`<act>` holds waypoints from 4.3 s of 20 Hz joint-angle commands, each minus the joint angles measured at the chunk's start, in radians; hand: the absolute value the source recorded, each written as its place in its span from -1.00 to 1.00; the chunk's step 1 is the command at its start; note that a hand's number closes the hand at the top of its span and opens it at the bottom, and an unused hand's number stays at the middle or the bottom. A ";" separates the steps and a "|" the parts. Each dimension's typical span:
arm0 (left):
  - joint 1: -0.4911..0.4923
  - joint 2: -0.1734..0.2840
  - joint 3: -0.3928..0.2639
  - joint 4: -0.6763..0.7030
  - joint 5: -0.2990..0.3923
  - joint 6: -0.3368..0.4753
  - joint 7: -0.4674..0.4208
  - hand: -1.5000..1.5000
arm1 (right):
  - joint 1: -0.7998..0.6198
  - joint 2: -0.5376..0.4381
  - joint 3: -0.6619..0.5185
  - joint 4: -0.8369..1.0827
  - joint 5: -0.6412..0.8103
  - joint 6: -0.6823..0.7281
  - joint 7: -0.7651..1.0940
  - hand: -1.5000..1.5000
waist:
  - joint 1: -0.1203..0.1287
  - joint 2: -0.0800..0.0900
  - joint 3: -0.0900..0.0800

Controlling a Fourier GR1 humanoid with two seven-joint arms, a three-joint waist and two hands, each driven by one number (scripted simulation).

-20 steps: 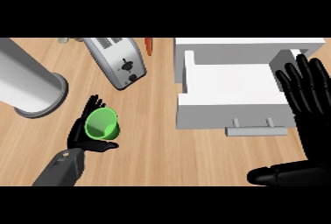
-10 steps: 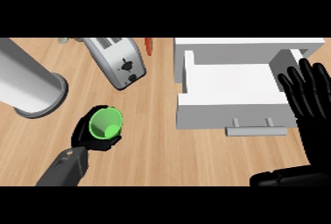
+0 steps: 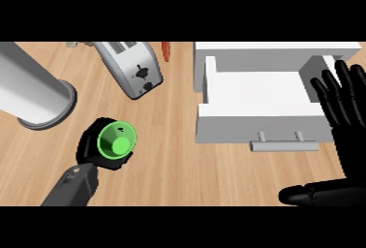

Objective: Pick up the cup, place it into the drawer and close the drawer

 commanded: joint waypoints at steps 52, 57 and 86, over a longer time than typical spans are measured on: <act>-0.540 -0.148 -0.395 -0.642 0.138 0.683 0.809 1.00 | 0.037 -0.002 -0.028 0.039 0.005 0.026 -0.045 -1.00 | -0.010 0.000 0.002; -0.616 -0.148 -0.430 -0.492 0.243 0.724 0.722 1.00 | 0.018 0.000 -0.005 0.045 0.028 0.025 -0.043 -1.00 | -0.018 0.002 0.001; -0.864 -0.148 -0.840 -0.023 0.476 0.851 0.659 -1.00 | -0.035 0.002 -0.014 0.104 -0.016 0.057 -0.085 -1.00 | -0.106 0.021 0.004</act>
